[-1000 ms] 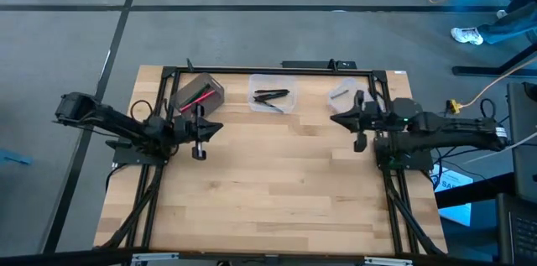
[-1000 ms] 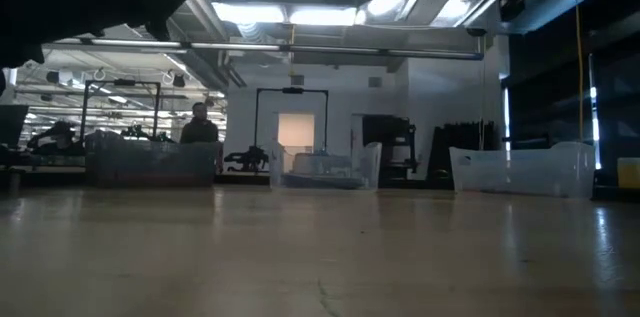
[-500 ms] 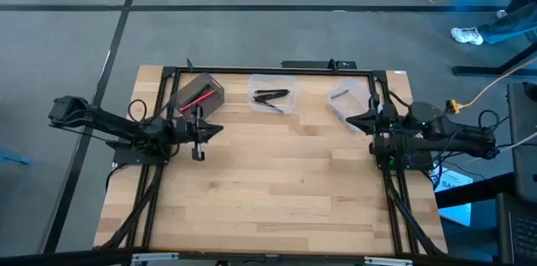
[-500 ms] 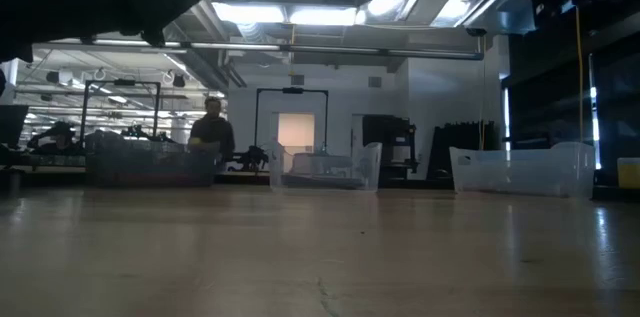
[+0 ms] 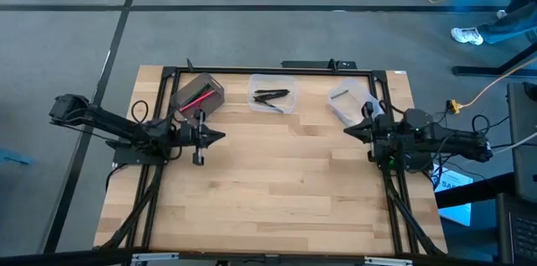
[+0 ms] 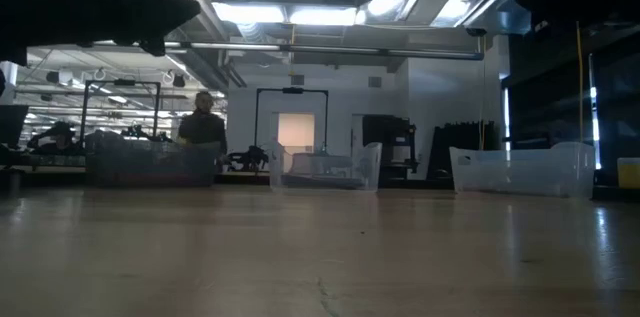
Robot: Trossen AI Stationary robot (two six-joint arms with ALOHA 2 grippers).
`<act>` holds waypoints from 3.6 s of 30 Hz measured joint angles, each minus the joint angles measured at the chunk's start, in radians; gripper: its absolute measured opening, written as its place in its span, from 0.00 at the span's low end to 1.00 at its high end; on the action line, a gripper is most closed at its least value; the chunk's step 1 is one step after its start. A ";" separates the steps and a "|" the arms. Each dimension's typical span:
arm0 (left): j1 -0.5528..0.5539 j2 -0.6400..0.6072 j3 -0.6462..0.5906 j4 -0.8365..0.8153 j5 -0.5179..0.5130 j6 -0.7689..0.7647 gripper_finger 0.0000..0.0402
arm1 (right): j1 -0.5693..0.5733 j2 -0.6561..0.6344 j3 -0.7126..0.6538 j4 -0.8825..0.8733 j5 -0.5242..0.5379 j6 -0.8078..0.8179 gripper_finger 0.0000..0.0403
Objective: Sort crayons/erasers/pens/pencils in bins
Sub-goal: Return to Home Position
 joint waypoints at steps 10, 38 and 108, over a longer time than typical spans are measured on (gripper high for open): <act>-0.001 0.001 0.000 -0.037 0.000 -0.014 0.01 | 0.000 -0.090 -0.007 -0.020 -0.045 -0.005 0.03; -0.092 0.002 0.000 -0.021 -0.149 -0.039 0.01 | 0.000 -0.095 -0.224 0.226 -0.046 0.055 0.03; 0.303 -0.794 0.021 -0.928 0.252 -0.037 0.00 | -0.050 -0.094 -0.222 0.179 -0.036 0.047 0.03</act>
